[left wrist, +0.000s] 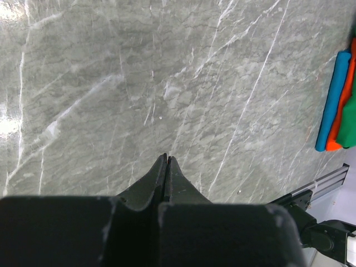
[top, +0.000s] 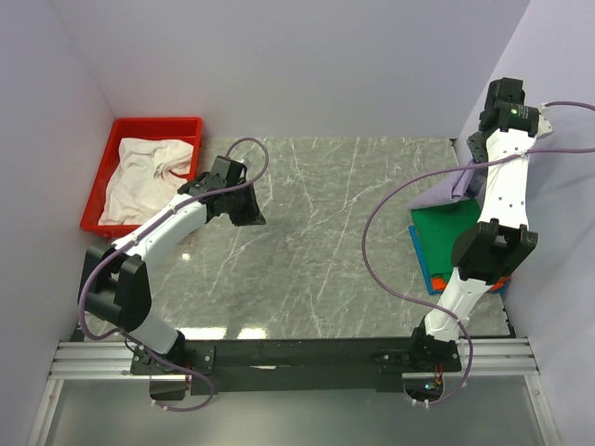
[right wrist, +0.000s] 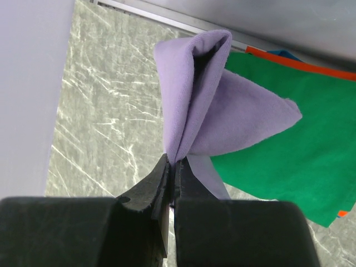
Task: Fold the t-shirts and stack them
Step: Neatly place the folded tshirt to the corner
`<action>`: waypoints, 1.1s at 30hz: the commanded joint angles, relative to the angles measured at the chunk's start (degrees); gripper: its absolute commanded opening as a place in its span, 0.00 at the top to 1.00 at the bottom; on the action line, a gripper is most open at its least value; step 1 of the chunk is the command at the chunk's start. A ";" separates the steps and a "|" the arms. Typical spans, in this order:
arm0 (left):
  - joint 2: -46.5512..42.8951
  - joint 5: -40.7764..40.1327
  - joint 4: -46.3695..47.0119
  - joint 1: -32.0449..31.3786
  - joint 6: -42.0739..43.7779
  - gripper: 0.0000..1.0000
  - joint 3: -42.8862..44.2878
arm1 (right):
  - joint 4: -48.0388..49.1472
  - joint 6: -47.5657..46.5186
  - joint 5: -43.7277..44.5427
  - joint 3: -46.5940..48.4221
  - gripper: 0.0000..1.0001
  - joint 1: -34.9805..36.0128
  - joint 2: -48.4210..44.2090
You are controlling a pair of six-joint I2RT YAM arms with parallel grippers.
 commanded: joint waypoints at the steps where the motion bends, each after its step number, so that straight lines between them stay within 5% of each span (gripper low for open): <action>1: 0.15 0.45 1.64 -0.32 1.08 0.99 -0.24 | 2.64 -0.27 0.94 2.88 1.00 -0.40 -2.55; 10: 0.15 0.98 1.99 -0.32 0.82 0.99 -0.76 | 2.29 1.14 1.64 -6.95 1.00 -0.92 -9.93; 19: -0.02 2.65 2.87 -0.58 0.91 0.99 -1.82 | 4.03 1.15 -1.77 -33.21 1.00 -7.33 -23.36; 21: 0.15 3.08 2.79 -1.11 1.17 0.99 -1.82 | 7.55 -0.88 -5.81 -42.09 0.93 -10.49 -26.10; 22: 0.15 3.00 2.70 -1.54 1.26 0.99 -1.82 | 8.87 -1.66 -6.61 -46.56 0.77 -11.11 -28.55; 28: -0.64 2.65 2.61 -2.08 1.35 0.99 -1.82 | 17.20 -6.76 -10.65 -58.79 0.70 -11.03 -40.23; 33: -0.99 2.56 2.35 -2.08 1.00 0.99 -1.38 | 23.64 -9.14 -16.28 -64.44 0.48 -10.42 -46.67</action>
